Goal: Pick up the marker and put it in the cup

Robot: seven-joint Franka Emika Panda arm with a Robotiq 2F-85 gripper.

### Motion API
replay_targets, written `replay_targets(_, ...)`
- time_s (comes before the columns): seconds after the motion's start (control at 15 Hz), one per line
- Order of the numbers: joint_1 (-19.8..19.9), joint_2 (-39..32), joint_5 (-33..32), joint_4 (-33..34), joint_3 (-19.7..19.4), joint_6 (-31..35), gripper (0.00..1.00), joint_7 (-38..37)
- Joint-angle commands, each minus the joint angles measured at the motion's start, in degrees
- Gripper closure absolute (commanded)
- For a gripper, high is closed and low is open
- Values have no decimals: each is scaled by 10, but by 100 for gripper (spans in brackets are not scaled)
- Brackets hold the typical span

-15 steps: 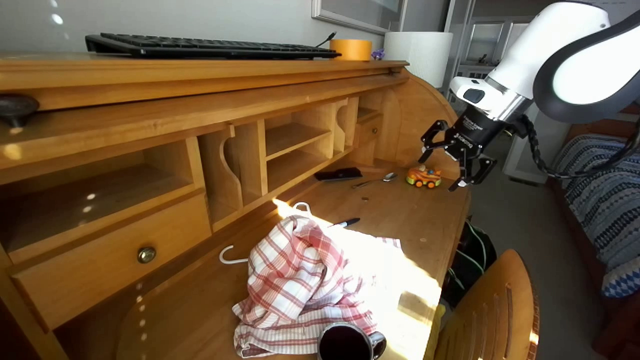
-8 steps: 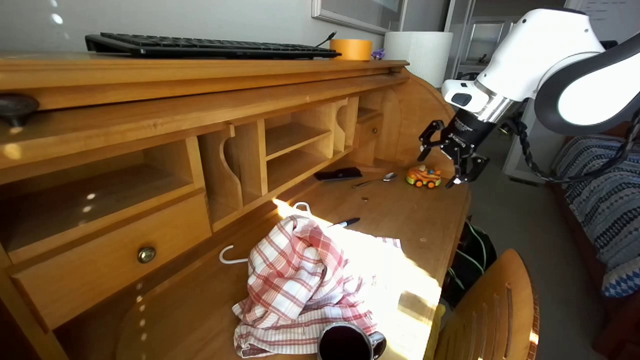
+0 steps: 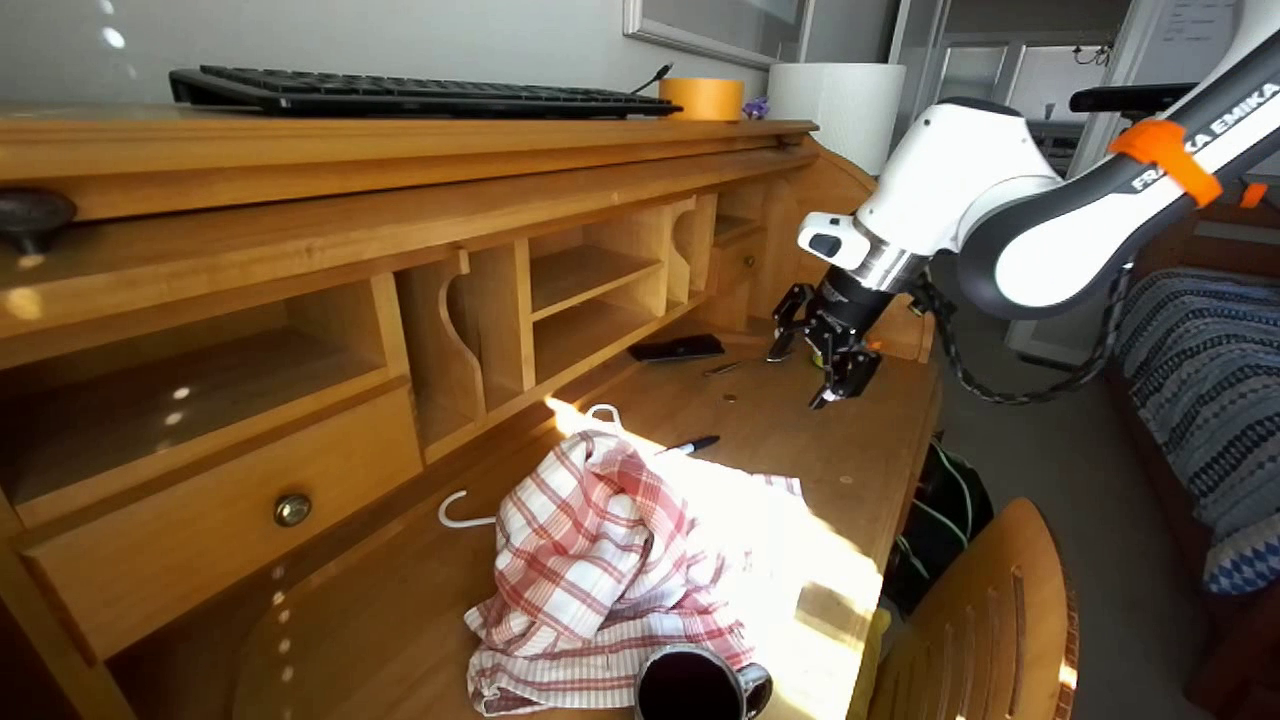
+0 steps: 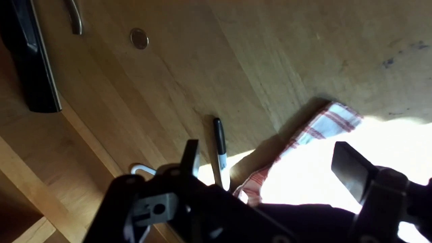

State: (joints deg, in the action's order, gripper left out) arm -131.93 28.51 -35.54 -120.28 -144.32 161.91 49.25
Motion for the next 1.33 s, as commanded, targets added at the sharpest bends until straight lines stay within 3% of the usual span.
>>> replay_targets(0.0,17,35,-58,29,23,-15,0,-48)
replay_targets(0.13,-9,61,-62,57,6,-15,0,-57)
replay_targets(0.4,-12,68,-64,67,3,-15,0,-59)
replay_targets(0.6,13,106,-85,93,51,-46,0,-41)
replay_targets(1.27,6,241,-191,221,108,-176,0,-58)
